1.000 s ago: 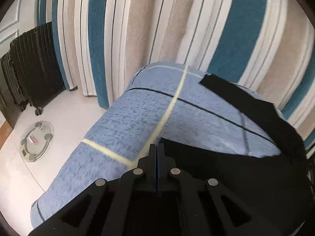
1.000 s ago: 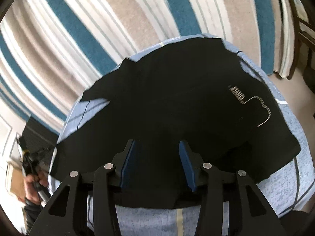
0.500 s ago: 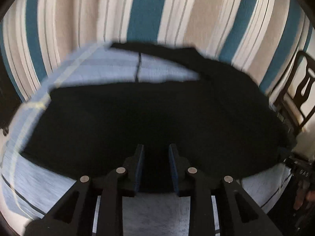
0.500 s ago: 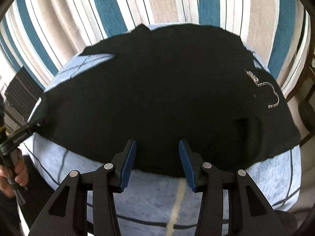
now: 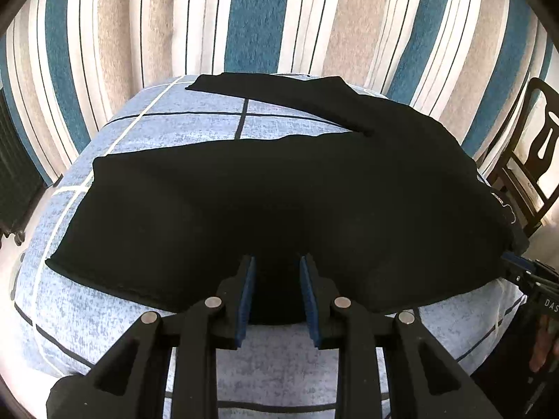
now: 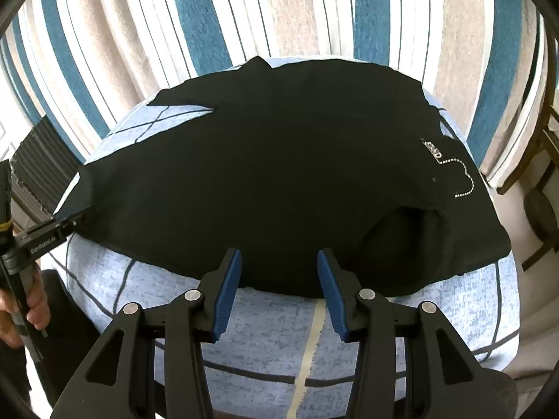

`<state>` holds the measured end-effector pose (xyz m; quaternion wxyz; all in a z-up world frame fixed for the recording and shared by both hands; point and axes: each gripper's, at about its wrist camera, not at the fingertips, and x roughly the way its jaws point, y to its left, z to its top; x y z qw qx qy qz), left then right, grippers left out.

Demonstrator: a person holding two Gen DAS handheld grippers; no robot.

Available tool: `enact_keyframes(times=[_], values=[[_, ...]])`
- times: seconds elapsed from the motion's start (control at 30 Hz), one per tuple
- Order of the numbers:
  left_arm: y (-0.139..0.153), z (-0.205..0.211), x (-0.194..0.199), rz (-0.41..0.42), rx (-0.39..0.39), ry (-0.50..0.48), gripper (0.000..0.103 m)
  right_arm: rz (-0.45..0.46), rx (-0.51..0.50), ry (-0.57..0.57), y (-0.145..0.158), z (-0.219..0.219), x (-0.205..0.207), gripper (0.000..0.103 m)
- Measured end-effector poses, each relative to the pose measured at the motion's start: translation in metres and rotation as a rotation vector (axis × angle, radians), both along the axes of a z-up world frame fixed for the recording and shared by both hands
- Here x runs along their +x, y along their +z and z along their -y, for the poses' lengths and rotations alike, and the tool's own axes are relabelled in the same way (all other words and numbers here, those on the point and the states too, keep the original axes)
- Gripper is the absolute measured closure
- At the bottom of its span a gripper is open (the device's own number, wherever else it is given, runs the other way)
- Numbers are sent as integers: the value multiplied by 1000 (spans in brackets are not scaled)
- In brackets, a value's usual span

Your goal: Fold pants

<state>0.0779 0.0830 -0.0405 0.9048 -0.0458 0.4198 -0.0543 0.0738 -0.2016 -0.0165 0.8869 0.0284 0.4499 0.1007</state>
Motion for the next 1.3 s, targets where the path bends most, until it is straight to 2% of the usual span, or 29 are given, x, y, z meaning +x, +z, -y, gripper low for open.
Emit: enact_keyframes(times=[0.4,0.97,1.17,1.3], values=[[8,19,9,4,-2,-43,64,22,-15,18,13,-13,4,57],[21,36,17,21,11,-81,63,56,33,43,23,-8,8,57],[31,28,38,38,5,-102,63,128,63,89,39,-4,22,57],[38,19,65,46,9,-127,63,139,47,138,46,-3,46,57]])
